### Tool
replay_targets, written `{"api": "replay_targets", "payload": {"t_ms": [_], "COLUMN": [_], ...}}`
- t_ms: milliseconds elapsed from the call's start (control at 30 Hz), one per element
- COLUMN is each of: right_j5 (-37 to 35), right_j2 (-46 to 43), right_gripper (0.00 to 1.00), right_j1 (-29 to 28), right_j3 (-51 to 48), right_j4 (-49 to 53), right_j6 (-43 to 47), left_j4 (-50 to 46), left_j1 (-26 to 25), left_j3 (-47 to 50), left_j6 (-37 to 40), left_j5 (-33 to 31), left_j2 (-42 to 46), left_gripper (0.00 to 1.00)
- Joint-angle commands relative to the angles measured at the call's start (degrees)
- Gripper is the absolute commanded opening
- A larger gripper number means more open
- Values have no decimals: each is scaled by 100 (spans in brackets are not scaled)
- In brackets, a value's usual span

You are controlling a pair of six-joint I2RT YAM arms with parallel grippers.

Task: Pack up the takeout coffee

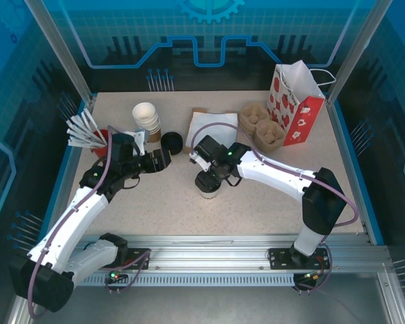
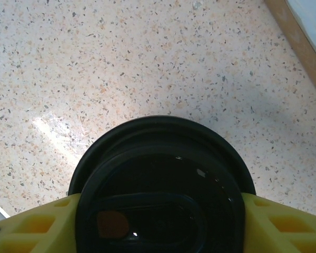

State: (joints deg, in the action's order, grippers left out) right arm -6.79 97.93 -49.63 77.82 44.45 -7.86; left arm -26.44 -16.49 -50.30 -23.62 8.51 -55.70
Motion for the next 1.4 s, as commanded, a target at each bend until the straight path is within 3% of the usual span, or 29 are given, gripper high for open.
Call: {"api": "replay_targets", "payload": {"t_ms": [0,367,800,1367], "right_j5": [269,-60,314,222], "right_j2": [686,552,342,-78], "right_gripper": [42,46,68,76], "right_j1": [-149,-197,-96,-91], "right_j3": [-533,-92,885,569], "right_j4": [1264,1449,1365,1063], "right_j6": [106,133,212,164], "left_j4": [-72,-40,77,91], "left_j1": [-11,-23,-38,-99], "left_j3": [73,255,342,390], "left_j6": [-12,21,24,-3], "left_j5": [194,177,159,157], "left_j2": [103,-20,-79,-107], "left_gripper": [70,70,70,70]}}
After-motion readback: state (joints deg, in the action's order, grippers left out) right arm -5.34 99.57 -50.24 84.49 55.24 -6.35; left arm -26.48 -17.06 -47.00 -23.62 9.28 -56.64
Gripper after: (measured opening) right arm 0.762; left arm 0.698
